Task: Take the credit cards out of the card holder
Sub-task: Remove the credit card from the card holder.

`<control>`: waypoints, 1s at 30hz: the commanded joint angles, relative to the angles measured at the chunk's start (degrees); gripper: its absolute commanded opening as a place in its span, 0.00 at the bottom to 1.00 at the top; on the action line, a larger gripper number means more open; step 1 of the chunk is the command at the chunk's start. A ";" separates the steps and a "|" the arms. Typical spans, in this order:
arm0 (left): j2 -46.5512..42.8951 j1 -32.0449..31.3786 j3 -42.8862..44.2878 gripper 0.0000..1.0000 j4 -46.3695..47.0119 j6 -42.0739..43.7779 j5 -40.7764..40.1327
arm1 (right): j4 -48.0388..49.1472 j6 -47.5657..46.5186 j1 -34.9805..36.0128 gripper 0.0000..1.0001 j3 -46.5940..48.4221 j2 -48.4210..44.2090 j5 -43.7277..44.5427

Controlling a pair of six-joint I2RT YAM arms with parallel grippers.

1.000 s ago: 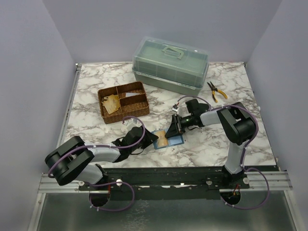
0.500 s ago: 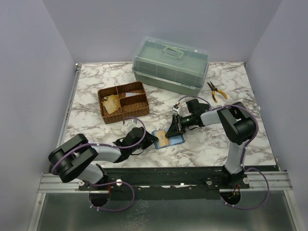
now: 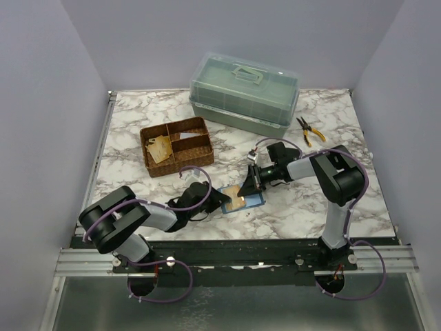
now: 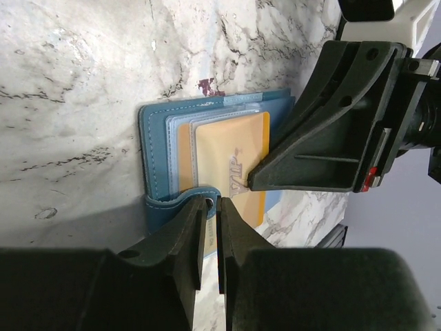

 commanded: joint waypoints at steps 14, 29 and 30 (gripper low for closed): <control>-32.06 0.22 -13.16 0.74 -2.15 1.55 -3.20 | 4.80 1.95 -2.88 0.00 0.17 -1.07 -11.79; -22.60 0.58 -7.19 0.69 8.74 4.28 4.08 | 1.84 -4.37 -2.87 0.00 1.46 0.12 -14.60; -20.56 0.53 -7.48 0.68 11.45 3.68 4.47 | 1.34 -4.98 -2.87 0.00 1.63 0.30 -14.40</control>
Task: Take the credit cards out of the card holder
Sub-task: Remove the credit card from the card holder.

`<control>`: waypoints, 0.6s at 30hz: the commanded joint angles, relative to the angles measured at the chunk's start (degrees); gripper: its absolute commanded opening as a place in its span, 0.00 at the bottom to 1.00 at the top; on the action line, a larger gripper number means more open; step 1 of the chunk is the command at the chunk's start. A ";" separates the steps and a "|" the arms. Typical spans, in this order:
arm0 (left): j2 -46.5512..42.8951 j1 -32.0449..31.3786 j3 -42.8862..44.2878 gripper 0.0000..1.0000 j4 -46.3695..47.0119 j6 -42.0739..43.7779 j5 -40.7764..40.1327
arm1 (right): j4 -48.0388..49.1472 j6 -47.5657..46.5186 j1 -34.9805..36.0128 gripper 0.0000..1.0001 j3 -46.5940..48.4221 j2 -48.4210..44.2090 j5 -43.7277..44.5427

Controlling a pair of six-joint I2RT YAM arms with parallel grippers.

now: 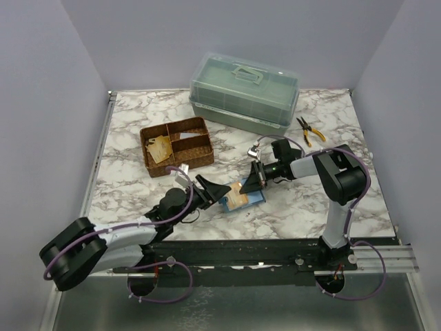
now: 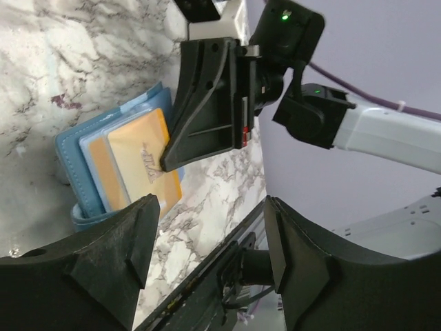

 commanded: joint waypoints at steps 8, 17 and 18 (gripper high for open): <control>22.04 0.54 1.58 0.66 23.17 -2.71 3.97 | -4.57 -6.26 0.08 0.00 2.17 0.63 -2.40; 23.11 0.91 -1.36 0.68 22.80 -5.04 1.77 | -3.45 -5.35 0.05 0.00 2.23 1.14 -5.99; 23.36 0.92 -1.06 0.68 22.79 -4.87 2.31 | -2.42 -4.50 0.08 0.00 2.02 1.24 -6.68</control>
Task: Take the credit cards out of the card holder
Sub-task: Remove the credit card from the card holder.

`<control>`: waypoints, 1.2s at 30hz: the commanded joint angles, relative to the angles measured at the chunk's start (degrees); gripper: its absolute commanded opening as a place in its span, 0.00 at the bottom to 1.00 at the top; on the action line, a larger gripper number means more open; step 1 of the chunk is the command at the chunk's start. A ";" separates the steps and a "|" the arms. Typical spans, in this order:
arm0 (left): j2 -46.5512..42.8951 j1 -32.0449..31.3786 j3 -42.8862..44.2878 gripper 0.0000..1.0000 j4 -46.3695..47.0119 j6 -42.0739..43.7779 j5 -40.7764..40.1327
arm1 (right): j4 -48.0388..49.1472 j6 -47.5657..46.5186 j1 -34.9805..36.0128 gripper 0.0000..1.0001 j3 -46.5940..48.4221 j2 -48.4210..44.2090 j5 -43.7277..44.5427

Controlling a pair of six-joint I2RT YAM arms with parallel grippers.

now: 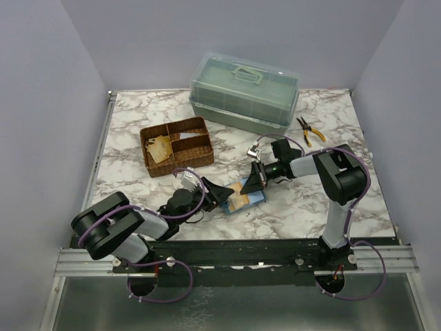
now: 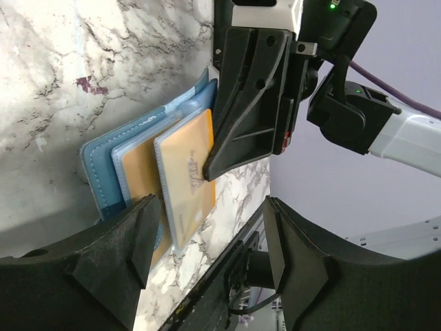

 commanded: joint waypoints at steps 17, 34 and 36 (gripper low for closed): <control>9.09 0.54 4.08 0.38 7.16 -1.61 5.55 | 5.63 4.58 0.02 0.00 0.30 1.89 -8.55; 11.53 4.75 -3.55 0.00 20.43 -0.84 10.51 | 3.92 3.81 -0.10 0.00 0.91 2.47 -8.42; 12.21 5.59 -4.33 0.00 22.88 -0.84 12.29 | 3.86 3.95 -0.30 0.00 0.95 2.62 -8.41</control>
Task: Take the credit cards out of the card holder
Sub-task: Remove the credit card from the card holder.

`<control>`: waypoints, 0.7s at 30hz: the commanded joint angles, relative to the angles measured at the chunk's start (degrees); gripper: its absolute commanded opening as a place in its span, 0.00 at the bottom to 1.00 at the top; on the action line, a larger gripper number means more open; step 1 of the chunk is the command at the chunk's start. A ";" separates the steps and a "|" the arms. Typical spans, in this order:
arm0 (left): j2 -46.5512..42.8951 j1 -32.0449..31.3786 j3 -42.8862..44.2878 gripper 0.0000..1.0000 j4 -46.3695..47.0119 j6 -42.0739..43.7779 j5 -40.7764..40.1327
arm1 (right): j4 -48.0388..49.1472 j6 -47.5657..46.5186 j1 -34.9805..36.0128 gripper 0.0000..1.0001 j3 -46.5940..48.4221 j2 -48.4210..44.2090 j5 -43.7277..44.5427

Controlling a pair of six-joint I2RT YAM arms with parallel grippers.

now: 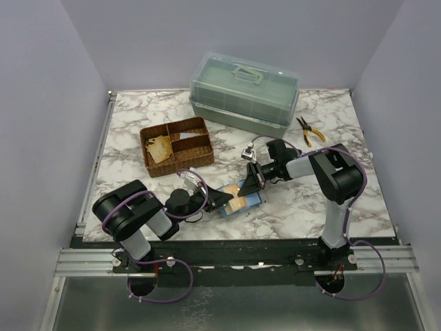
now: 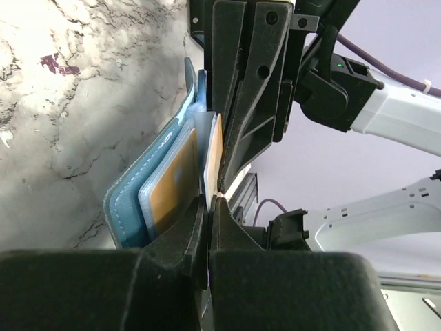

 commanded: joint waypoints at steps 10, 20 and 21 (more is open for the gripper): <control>5.32 5.62 -4.39 0.00 16.69 -0.45 8.06 | -1.42 -0.77 -2.02 0.00 0.82 1.26 -1.05; 4.26 6.52 -4.65 0.00 15.93 -0.83 9.08 | -1.24 -0.49 -2.68 0.00 0.59 0.69 -1.05; 4.55 6.54 -4.55 0.00 15.96 -0.83 9.24 | -1.16 -0.58 -2.71 0.00 0.57 0.73 -1.05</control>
